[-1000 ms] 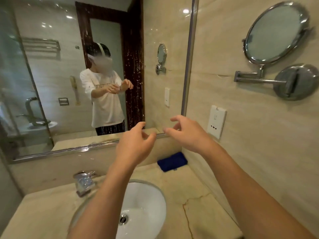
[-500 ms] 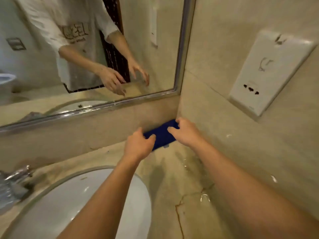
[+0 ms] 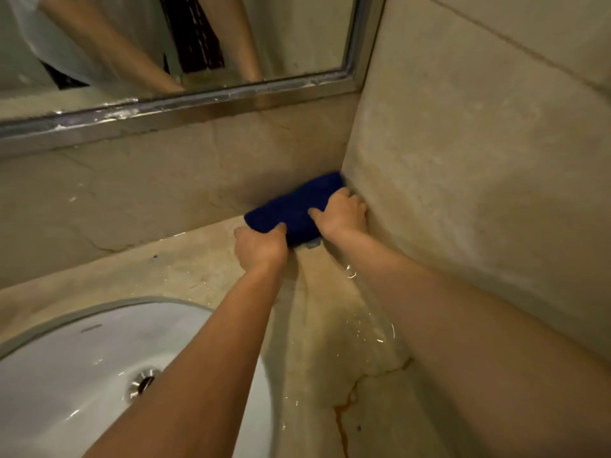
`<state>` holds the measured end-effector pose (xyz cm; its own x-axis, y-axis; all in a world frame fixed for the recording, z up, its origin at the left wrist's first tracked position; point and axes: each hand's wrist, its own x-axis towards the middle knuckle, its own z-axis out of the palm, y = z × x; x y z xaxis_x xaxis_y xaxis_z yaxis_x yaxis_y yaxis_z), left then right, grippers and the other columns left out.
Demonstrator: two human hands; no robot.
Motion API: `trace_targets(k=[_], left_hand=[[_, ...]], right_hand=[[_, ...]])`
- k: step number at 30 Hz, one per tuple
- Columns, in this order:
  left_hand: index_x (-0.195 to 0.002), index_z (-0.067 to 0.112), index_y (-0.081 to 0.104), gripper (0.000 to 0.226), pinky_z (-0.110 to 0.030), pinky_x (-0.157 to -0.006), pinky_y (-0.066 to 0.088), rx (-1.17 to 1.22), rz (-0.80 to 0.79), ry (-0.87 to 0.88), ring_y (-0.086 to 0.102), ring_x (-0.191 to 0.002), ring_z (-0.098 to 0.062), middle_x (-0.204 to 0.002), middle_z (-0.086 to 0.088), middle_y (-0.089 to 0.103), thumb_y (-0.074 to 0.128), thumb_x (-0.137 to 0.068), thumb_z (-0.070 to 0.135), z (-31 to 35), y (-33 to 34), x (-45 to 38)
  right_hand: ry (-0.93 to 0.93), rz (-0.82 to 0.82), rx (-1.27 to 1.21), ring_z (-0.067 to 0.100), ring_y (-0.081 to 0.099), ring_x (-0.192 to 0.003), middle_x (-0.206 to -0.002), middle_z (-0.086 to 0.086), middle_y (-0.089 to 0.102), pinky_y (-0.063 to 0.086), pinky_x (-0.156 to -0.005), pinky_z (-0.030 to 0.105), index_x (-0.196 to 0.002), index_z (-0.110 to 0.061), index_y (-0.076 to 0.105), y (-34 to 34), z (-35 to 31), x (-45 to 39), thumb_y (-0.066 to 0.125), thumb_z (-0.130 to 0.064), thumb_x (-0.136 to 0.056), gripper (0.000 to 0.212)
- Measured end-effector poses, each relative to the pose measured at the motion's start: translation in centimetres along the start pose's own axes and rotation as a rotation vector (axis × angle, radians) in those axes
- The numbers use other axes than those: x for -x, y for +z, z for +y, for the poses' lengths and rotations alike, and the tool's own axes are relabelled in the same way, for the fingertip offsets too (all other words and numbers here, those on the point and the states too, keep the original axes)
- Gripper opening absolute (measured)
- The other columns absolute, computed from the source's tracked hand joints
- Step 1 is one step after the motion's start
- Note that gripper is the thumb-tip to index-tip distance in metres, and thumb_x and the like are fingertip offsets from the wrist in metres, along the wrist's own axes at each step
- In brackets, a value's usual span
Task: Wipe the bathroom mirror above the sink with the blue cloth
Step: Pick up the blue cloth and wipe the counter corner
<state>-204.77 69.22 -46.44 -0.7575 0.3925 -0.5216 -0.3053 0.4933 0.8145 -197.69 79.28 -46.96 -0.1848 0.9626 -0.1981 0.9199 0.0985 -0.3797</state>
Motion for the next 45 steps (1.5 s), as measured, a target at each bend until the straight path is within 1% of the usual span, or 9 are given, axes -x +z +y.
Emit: trace_targets(k=[4,10,14,18,25,30,35,42,45], left_hand=[[-0.116,0.008,0.059,0.035,-0.025,-0.056,0.050,0.340,-0.235,-0.162,0.063,-0.081,-0.019,-0.109,-0.011,0.069,0.071,-0.085,0.019,1.8,-0.3,-0.5],[-0.126,0.022,0.051,0.036,-0.034,-0.068,0.055,0.470,-0.318,-0.107,0.060,-0.094,-0.021,-0.113,-0.004,0.061,0.048,-0.096,0.002,3.4,-3.5,2.1],[-0.117,0.019,0.063,0.025,-0.034,-0.083,0.057,0.580,-0.530,-0.234,0.066,-0.106,-0.023,-0.116,-0.006,0.069,0.062,-0.094,0.031,3.8,-6.7,6.5],[-0.124,0.013,0.061,0.046,-0.027,-0.057,0.059,0.581,-0.557,-0.368,0.066,-0.102,-0.030,-0.124,-0.016,0.063,0.072,-0.086,0.036,1.9,-10.0,11.2],[-0.121,0.019,0.065,0.042,-0.032,-0.080,0.056,0.562,-0.762,-0.300,0.071,-0.094,-0.021,-0.112,-0.004,0.074,0.071,-0.084,0.039,-3.9,-17.4,20.9],[-0.118,0.012,0.064,0.038,-0.031,-0.061,0.057,0.521,-0.696,-0.162,0.073,-0.082,-0.020,-0.101,-0.006,0.076,0.071,-0.082,0.020,-7.7,-21.4,28.1],[-0.114,0.009,0.062,0.027,-0.031,-0.068,0.053,0.461,-0.769,-0.111,0.071,-0.083,-0.018,-0.095,-0.005,0.077,0.063,-0.088,0.018,-9.4,-24.6,33.6],[-0.108,0.011,0.061,0.036,-0.028,-0.059,0.050,0.562,-0.876,0.022,0.069,-0.072,-0.017,-0.085,-0.005,0.072,0.062,-0.073,0.021,-10.9,-26.3,36.4],[-0.105,0.011,0.061,0.032,-0.027,-0.060,0.051,0.623,-0.871,0.034,0.069,-0.073,-0.017,-0.085,-0.005,0.071,0.060,-0.074,0.019,-12.1,-26.0,36.5]], right_hand=[[0.058,-0.083,-0.223,0.034,0.059,-0.111,-0.121,0.013,0.062,0.050,-0.086,0.035,-0.117,-0.009,0.058,-0.9,-1.7,-0.8,0.065,-0.032,-0.088,0.038],[0.103,-0.139,-0.979,0.024,0.060,-0.099,-0.120,0.008,0.059,0.051,-0.083,0.037,-0.120,-0.014,0.050,-4.3,-1.5,2.5,0.065,-0.013,-0.082,0.042],[0.021,-0.239,-1.393,0.026,0.067,-0.097,-0.111,0.010,0.068,0.054,-0.078,0.039,-0.118,-0.014,0.053,-7.3,-0.3,8.2,0.063,0.001,-0.081,0.041],[-0.100,-0.230,-1.447,0.020,0.069,-0.090,-0.099,0.001,0.071,0.055,-0.078,0.038,-0.124,-0.012,0.052,-9.3,1.4,15.8,0.064,0.005,-0.082,0.046],[-0.162,-0.325,-1.608,0.021,0.068,-0.101,-0.114,0.006,0.070,0.057,-0.080,0.036,-0.127,-0.015,0.053,-12.9,6.6,31.5,0.062,0.000,-0.085,0.046],[0.135,-0.311,-1.863,0.023,0.072,-0.095,-0.101,0.010,0.075,0.053,-0.094,0.042,-0.110,-0.010,0.062,-13.2,10.3,40.6,0.057,-0.024,-0.096,0.021],[0.449,-0.471,-1.794,0.034,0.069,-0.102,-0.117,0.019,0.069,0.055,-0.091,0.047,-0.131,-0.012,0.055,-11.8,12.9,46.1,0.071,-0.045,-0.082,0.061],[0.469,-0.842,-1.413,0.042,0.066,-0.102,-0.116,0.028,0.066,0.051,-0.093,0.049,-0.126,-0.006,0.057,-10.1,14.3,49.4,0.061,-0.079,-0.069,0.093],[0.369,-0.852,-1.637,0.038,0.064,-0.103,-0.117,0.023,0.066,0.047,-0.097,0.047,-0.126,-0.006,0.060,-9.2,15.0,49.4,0.058,-0.072,-0.077,0.082]])
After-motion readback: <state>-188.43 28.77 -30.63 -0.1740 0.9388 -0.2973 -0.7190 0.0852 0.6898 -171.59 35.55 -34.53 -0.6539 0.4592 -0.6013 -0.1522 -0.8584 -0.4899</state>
